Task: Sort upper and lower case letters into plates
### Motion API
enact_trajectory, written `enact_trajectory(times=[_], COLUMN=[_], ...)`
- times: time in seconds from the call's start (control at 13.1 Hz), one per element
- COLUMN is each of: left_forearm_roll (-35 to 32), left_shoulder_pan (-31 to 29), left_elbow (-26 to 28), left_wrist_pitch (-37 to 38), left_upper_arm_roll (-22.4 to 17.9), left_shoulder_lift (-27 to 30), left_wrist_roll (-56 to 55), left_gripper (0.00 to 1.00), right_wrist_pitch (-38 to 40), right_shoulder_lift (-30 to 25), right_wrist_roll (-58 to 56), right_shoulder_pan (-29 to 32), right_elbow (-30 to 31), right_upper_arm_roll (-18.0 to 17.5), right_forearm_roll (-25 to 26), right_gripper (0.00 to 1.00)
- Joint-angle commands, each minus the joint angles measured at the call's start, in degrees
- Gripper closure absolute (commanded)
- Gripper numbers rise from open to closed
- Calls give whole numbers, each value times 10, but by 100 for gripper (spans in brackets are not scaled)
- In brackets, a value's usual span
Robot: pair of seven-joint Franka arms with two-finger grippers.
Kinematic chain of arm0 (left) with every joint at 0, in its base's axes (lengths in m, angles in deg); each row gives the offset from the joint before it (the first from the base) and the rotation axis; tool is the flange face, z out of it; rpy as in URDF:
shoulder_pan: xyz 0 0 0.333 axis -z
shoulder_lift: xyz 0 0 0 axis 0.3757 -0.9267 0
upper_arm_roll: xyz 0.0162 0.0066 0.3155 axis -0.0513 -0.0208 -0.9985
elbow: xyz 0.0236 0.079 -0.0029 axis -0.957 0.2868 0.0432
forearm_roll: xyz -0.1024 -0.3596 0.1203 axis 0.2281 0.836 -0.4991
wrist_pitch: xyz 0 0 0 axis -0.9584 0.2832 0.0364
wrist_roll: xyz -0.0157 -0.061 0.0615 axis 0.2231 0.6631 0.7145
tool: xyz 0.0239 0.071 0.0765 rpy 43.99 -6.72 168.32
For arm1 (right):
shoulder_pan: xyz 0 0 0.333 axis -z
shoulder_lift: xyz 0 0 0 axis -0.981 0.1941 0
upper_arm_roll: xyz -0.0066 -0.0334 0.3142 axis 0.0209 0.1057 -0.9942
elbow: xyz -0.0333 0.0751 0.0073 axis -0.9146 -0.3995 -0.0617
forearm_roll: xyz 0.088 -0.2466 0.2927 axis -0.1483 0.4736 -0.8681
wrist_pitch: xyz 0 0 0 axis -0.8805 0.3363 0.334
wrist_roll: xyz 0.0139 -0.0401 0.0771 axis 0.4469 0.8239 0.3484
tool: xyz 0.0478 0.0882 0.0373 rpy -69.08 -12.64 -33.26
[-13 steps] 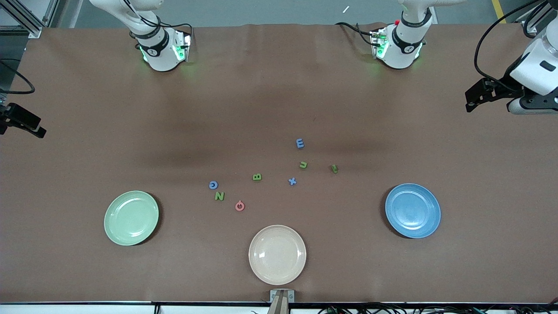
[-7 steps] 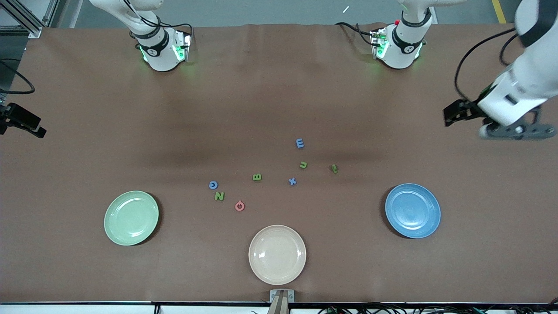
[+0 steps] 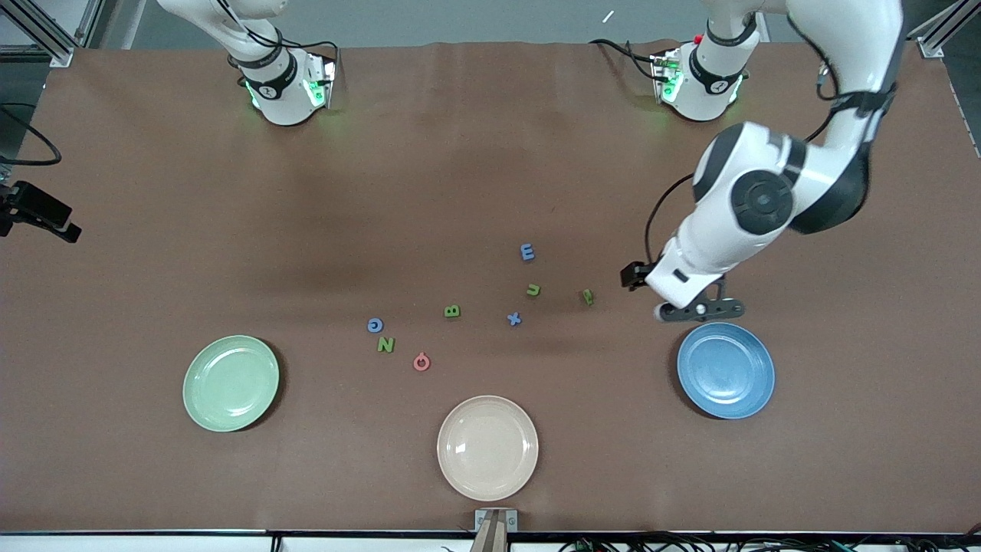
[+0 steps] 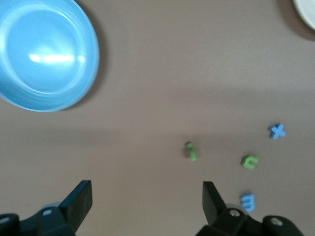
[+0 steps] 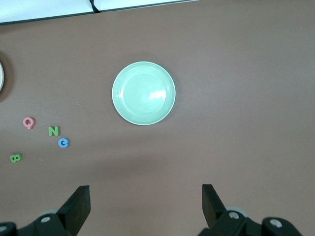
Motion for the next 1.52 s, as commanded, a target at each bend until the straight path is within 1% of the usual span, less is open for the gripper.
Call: enact_trajectory(times=[0.0, 0.08, 0.3, 0.38, 0.53, 0.61, 0.68, 0.84, 0.91, 1.07, 1.14, 1.22, 1.37, 1.45], left_forearm_roll=[-4, -4, -4, -4, -4, -4, -4, -4, -4, -4, -4, -4, -5, -6], left_shoulder_pan=[25, 27, 48, 48, 48, 48, 48, 48, 49, 49, 52, 53, 47, 42], left_elbow=[0, -1, -2, -2, -6, -6, -6, -6, -6, -5, -6, -6, -5, -6], left_wrist_pitch=[-64, -81, -92, -92, -97, -101, -101, -122, -125, -126, -126, -125, -122, -120], left_upper_arm_roll=[-2, -1, -2, -2, -2, -3, -3, -3, -3, -3, -3, -4, -16, -32], left_shoulder_lift=[-59, -80, -129, -140, -152, -158, -165, -177, -179, -182, -181, -178, -161, -148], left_wrist_roll=[-79, -109, -170, -172, -176, -177, -178, -179, -179, -189, -202, -204, -211, -210], left_gripper=[19, 25, 30, 34, 38, 45, 50, 50, 59, 71, 86, 98, 100, 100], right_wrist_pitch=[2, -2, -3, -6, -42, -57, -71, -122, -132, -149, -176, -211, -247, -261], right_shoulder_lift=[0, 9, 44, 54, 72, 77, 96, 129, 150, 203, 226, 247, 302, 325], right_wrist_roll=[7, 8, 8, 8, 10, 10, 11, 10, 11, 12, 21, 40, 93, 118], right_shoulder_pan=[2, -2, -58, -77, -97, -108, -123, -132, -138, -155, -161, -164, -178, -191], right_elbow=[-1, -1, -1, -1, -1, -1, -1, -1, -1, -1, -1, -1, -1, -1], right_upper_arm_roll=[-8, -10, -11, -11, -12, -12, -12, -12, -12, -12, -12, -12, -12, -12], right_forearm_roll=[-6, -8, -2, -1, -10, -13, -12, -17, -17, -14, -15, -17, -17, -16], right_gripper=[0, 0, 0, 0, 0, 0, 0, 0, 0, 0, 0, 0, 0, 0])
